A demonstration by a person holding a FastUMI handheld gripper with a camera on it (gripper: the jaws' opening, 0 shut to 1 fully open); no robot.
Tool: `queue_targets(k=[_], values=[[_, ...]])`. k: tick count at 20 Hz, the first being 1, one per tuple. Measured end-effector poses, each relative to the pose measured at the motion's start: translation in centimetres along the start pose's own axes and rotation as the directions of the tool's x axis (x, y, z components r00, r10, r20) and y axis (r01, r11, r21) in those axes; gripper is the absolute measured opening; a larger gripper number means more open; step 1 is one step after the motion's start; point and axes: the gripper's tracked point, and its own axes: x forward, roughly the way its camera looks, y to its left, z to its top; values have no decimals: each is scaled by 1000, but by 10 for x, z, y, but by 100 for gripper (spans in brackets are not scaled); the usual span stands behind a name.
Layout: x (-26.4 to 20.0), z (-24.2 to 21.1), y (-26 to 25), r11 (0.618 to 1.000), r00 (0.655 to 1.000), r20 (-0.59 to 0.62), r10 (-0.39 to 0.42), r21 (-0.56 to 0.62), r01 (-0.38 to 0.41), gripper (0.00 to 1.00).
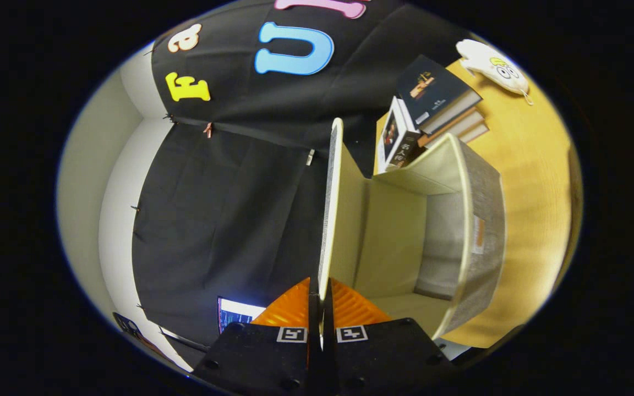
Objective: Open the storage box then place both shoes into the box .Put the left shoe in first, then the right shoe, with the right side of both shoes facing outward in a uniform manner.
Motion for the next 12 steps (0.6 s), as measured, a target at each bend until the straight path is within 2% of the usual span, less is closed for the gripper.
queue_targets(k=[5,8,12], values=[[44,-7,41,999,1000,-1,17,-42,-17,5],[79,-16,60,999,1000,-10,30,-21,-30,5],[130,-36,73,998,999,-42,22,-62,-25,5]])
